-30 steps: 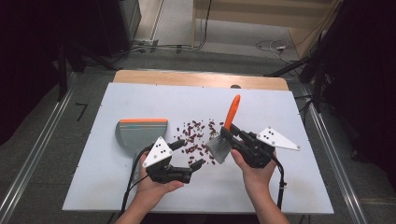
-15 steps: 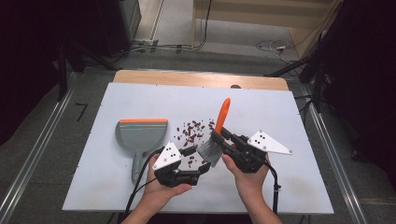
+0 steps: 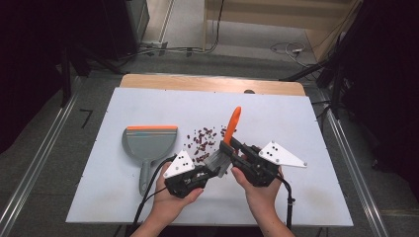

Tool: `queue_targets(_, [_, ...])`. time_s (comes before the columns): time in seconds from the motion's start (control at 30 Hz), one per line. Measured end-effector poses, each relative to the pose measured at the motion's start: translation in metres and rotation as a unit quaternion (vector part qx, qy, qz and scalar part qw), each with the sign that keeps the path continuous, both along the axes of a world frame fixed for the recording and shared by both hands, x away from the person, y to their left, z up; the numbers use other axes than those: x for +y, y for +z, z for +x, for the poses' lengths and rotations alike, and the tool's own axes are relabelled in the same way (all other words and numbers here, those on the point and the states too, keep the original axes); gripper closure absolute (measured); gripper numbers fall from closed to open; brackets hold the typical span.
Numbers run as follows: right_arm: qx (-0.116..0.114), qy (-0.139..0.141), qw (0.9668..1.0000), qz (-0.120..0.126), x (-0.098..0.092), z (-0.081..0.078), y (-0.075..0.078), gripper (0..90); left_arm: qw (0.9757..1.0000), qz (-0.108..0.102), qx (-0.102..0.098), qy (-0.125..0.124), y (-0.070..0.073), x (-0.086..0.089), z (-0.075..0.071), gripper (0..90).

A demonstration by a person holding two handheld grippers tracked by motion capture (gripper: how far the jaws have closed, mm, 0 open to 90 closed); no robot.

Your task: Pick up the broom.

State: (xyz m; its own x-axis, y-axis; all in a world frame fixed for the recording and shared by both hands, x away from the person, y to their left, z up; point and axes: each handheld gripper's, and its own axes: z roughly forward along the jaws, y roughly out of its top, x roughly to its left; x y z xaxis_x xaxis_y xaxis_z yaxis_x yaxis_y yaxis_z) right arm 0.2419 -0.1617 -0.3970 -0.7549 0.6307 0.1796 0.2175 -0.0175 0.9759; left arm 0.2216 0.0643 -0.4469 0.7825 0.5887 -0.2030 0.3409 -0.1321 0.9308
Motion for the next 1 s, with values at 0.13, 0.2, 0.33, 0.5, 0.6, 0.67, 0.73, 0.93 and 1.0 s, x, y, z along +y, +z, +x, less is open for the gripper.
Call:
queue_targets(0.13, [-0.004, 0.000, 1.0000, -0.001, 0.001, -0.001, 0.000, 69.0, 1.0000, 0.004, -0.002, 0.000, 0.000, 0.003, 0.001, 85.1])
queue_targets(0.2, [-0.002, 0.001, 1.0000, -0.002, 0.002, -0.001, 0.000, 68.9, 1.0000, 0.007, -0.005, -0.001, 0.000, 0.005, 0.002, 85.7])
queue_targets(0.33, [-0.004, 0.003, 0.9999, -0.010, 0.004, -0.001, 0.000, 68.3, 0.9999, 0.008, -0.006, -0.005, 0.000, 0.008, 0.003, 86.3])
queue_targets(0.5, [-0.017, 0.016, 0.9993, -0.028, 0.005, 0.000, 0.004, 57.5, 0.9998, 0.000, -0.003, -0.017, 0.002, 0.018, 0.006, 86.7])
queue_targets(0.6, [-0.018, 0.040, 0.9985, -0.033, 0.003, 0.003, 0.005, 50.6, 0.9998, -0.005, 0.001, -0.020, 0.004, 0.027, 0.009, 86.7])
queue_targets(0.67, [-0.016, 0.055, 0.9976, -0.038, 0.001, 0.006, 0.005, 49.2, 0.9996, -0.008, 0.003, -0.027, 0.006, 0.034, 0.011, 86.8])
queue_targets(0.73, [-0.014, 0.068, 0.9967, -0.042, -0.002, 0.009, 0.004, 48.9, 0.9991, -0.008, 0.002, -0.041, 0.008, 0.041, 0.013, 86.8])
queue_targets(0.93, [0.004, 0.121, 0.9912, -0.055, -0.008, 0.019, -0.002, 48.8, 0.9977, -0.014, -0.002, -0.066, 0.010, 0.055, 0.015, 86.7])
queue_targets(1.0, [0.006, 0.126, 0.9903, -0.057, -0.009, 0.020, -0.003, 48.8, 0.9971, -0.013, -0.004, -0.075, 0.012, 0.058, 0.016, 86.7])
